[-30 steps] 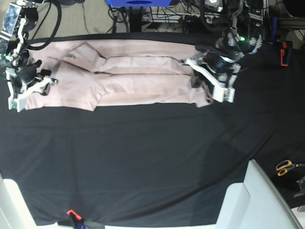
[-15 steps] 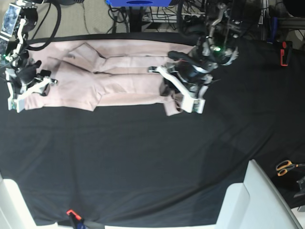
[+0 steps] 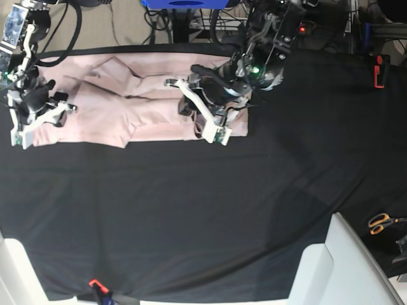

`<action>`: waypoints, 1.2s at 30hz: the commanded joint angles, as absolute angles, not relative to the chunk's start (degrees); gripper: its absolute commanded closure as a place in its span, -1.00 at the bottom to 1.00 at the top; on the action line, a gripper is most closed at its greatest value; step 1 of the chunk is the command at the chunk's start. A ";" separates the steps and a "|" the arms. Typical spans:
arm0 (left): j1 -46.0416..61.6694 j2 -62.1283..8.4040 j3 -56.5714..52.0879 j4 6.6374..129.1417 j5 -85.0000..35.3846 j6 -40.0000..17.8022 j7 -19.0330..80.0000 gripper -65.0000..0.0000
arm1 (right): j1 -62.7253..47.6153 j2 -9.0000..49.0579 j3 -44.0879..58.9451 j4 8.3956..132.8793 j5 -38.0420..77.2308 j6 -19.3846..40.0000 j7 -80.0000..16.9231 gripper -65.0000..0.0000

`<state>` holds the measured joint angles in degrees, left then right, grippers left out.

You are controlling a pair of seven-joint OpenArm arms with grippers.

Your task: Fold the T-shirt properly

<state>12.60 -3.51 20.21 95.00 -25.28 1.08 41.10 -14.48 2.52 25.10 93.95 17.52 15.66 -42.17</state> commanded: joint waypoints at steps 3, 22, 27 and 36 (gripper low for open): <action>11.82 -2.07 20.53 94.73 -25.98 0.66 40.13 1.00 | -14.20 3.03 25.19 94.73 17.71 15.87 -41.19 0.27; 7.60 -1.98 27.47 88.22 -25.98 0.66 41.80 0.56 | -13.85 3.12 25.27 94.73 17.71 15.87 -41.19 0.27; 4.53 -1.63 28.53 87.25 -26.33 0.66 46.55 0.36 | -13.93 3.12 25.36 94.73 17.71 15.87 -41.19 0.27; 0.48 -1.71 33.80 87.08 -26.42 0.66 46.81 0.03 | -13.93 3.12 25.27 94.73 17.71 15.87 -41.19 0.27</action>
